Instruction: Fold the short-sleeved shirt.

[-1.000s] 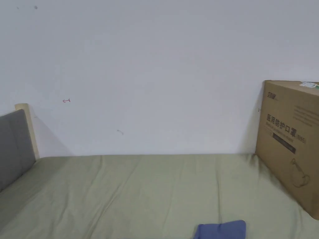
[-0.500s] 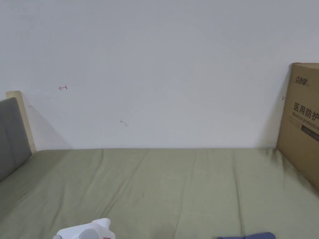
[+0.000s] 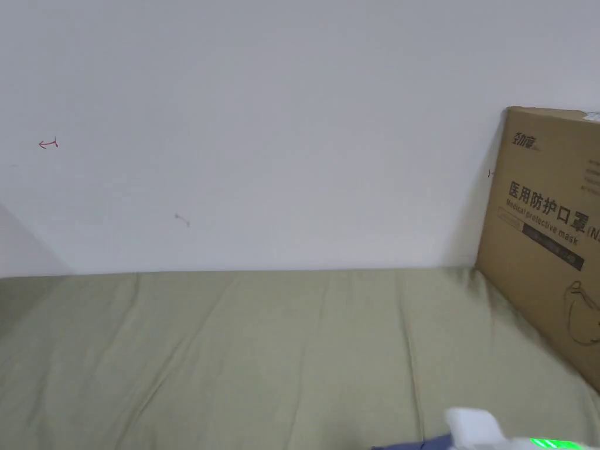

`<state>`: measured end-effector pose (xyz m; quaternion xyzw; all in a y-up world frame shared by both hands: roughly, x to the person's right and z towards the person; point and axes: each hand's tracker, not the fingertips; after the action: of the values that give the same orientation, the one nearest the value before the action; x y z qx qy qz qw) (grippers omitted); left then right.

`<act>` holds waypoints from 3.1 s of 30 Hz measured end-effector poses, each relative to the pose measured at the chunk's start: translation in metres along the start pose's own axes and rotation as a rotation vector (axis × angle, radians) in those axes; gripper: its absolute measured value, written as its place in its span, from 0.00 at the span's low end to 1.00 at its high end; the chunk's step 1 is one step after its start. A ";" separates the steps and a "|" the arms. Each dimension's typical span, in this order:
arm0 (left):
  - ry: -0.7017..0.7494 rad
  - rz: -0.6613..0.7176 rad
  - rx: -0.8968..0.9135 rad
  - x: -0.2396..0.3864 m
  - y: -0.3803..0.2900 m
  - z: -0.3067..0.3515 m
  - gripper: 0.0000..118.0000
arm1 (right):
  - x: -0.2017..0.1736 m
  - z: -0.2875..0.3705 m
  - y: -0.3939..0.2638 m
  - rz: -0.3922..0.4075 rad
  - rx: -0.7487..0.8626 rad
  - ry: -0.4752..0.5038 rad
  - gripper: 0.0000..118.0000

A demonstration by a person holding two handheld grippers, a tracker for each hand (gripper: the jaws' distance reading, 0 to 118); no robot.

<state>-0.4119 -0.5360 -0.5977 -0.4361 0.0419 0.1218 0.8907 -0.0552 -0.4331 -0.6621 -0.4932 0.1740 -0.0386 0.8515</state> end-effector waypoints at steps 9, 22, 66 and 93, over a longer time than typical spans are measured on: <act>0.104 -0.215 -0.014 0.027 -0.004 -0.016 0.01 | -0.011 -0.144 0.083 -0.048 -0.242 -0.233 0.87; 0.060 -0.107 -0.072 0.017 0.012 -0.010 0.01 | 0.066 -0.015 0.064 -0.153 -0.025 -0.004 0.02; -0.134 -0.002 0.698 0.043 0.306 0.378 0.01 | 0.026 0.400 0.271 -0.030 0.827 -0.205 0.02; -0.076 0.075 0.017 -0.040 -0.090 0.141 0.01 | 0.149 0.083 -0.182 0.008 -0.023 -0.128 0.02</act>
<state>-0.4323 -0.4853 -0.4340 -0.4215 0.0254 0.1712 0.8902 0.1312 -0.4929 -0.5071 -0.5038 0.1215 -0.0013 0.8552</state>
